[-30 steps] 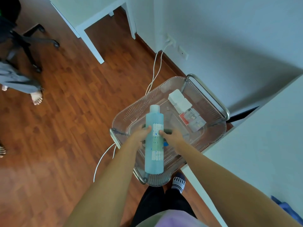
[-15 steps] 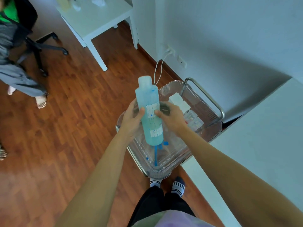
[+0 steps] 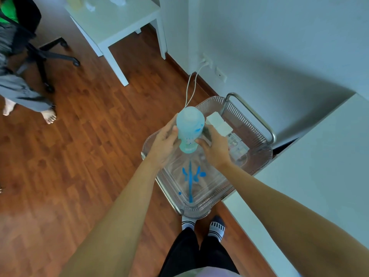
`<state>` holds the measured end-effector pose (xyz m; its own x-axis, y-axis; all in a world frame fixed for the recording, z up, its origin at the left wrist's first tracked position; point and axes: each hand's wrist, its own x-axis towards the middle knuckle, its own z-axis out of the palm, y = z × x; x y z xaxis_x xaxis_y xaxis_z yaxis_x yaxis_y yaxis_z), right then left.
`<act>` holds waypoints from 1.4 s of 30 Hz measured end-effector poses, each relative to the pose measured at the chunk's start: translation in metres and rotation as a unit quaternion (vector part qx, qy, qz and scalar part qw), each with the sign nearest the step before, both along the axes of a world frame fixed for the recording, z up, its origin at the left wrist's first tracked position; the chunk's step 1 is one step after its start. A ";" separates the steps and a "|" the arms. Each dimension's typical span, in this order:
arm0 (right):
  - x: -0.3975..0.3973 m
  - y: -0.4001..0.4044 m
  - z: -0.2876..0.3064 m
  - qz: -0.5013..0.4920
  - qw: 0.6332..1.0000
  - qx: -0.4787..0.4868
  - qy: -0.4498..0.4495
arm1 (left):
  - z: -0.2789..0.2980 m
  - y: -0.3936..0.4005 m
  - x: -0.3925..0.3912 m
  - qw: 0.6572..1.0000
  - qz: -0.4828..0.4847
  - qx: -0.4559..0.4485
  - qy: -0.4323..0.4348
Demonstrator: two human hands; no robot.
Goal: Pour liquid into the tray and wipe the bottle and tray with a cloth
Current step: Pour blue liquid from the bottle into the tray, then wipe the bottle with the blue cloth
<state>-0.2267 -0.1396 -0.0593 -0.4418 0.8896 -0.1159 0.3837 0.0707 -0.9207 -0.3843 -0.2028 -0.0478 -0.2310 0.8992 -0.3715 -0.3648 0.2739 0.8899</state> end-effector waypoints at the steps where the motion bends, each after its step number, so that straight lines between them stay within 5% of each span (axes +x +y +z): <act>1: -0.001 -0.001 -0.002 0.000 1.000 0.005 -0.005 | -0.002 0.000 -0.002 1.000 0.004 -0.004 -0.004; 13: 0.002 -0.011 0.016 0.022 0.992 -0.003 -0.126 | 0.003 -0.012 0.011 0.991 0.128 -0.034 0.005; 20: 0.069 -0.032 0.042 -0.029 0.987 0.009 -0.158 | 0.028 -0.038 0.074 0.972 0.223 -0.037 0.062; 24: 0.144 -0.057 0.052 -0.079 0.984 0.032 -0.159 | 0.026 -0.056 0.139 0.979 0.155 -0.051 0.124; 29: 0.261 -0.104 0.046 -0.128 0.968 0.024 -0.213 | 0.016 -0.077 0.246 0.972 -0.045 -0.057 0.225; 37: 0.389 -0.180 0.017 -0.137 0.927 -0.027 -0.347 | -0.009 -0.125 0.379 0.841 -0.348 0.019 0.414; 42: 0.408 -0.196 0.004 -0.086 0.888 -0.013 -0.451 | -0.016 -0.144 0.411 0.791 -0.371 0.028 0.485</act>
<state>0.1817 -0.3356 -0.0552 -0.0176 0.9269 -0.3749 0.9692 -0.0763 -0.2341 0.0264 -0.3467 -0.0636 0.2175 0.9297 -0.2974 0.7400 0.0416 0.6713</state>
